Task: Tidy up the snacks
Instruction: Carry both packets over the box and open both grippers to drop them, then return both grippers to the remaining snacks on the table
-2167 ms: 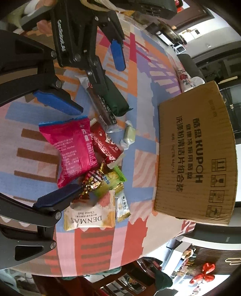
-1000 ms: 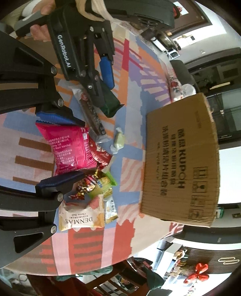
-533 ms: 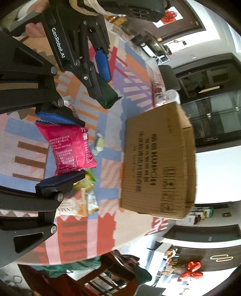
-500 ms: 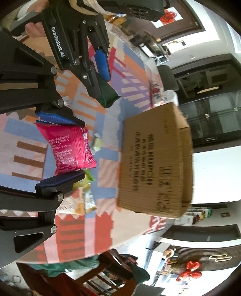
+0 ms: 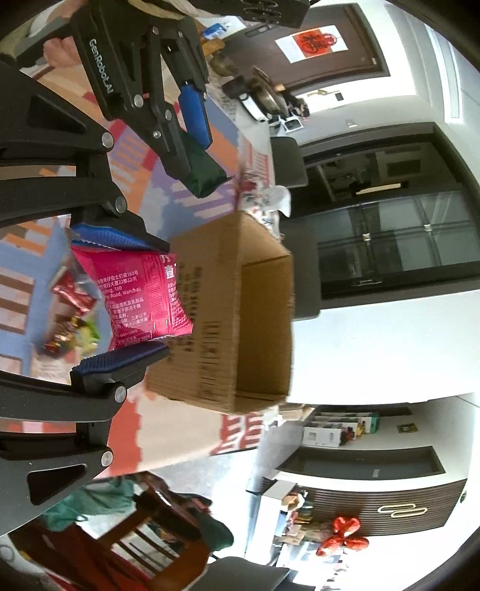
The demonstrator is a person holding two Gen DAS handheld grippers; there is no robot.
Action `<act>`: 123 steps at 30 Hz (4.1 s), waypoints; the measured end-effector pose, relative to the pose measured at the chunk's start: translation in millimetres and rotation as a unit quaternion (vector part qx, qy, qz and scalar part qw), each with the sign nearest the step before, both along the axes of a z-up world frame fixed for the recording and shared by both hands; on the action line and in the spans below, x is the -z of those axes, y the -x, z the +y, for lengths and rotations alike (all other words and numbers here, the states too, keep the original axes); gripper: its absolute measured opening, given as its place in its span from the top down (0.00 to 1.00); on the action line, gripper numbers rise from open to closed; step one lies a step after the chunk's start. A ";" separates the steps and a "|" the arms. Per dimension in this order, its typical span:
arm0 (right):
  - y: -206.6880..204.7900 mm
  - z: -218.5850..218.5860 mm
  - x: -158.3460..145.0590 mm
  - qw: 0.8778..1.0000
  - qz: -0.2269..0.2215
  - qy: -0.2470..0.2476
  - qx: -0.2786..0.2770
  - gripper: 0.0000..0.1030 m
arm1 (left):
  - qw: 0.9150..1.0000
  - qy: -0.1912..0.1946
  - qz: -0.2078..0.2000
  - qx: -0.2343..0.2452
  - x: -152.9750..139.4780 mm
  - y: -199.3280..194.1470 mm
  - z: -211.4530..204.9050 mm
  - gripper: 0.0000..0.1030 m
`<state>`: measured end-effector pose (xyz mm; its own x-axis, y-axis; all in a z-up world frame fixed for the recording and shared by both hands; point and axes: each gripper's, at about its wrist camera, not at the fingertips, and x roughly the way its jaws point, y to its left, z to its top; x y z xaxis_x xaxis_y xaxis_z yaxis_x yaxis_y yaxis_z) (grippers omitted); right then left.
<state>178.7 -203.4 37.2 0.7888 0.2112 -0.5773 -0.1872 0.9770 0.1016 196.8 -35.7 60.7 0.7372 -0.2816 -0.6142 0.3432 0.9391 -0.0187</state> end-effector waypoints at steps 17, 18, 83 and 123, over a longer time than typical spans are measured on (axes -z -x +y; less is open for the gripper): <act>-66.5 -0.7 -53.8 0.999 -0.034 0.027 -0.012 0.52 | 1.000 0.015 0.003 -0.006 -32.6 -76.8 -7.5 0.56; -73.8 -1.3 -54.0 0.999 -0.032 0.029 -0.012 0.52 | 1.000 0.016 0.006 -0.008 -32.2 -82.5 -8.1 0.56; 38.5 -24.3 40.0 0.998 0.015 0.031 0.056 0.26 | 0.999 -0.024 0.005 -0.032 42.2 51.8 -15.6 0.19; 1.4 -47.4 145.4 0.981 0.166 -0.001 0.097 0.59 | 0.979 -0.010 0.203 -0.033 171.2 -8.7 -37.5 0.61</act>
<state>177.4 -250.8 -108.1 0.5829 0.0776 -0.8089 0.0458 0.9907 0.1280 205.6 -73.3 -110.6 0.4471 -0.2270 -0.8652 0.2502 0.9604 -0.1226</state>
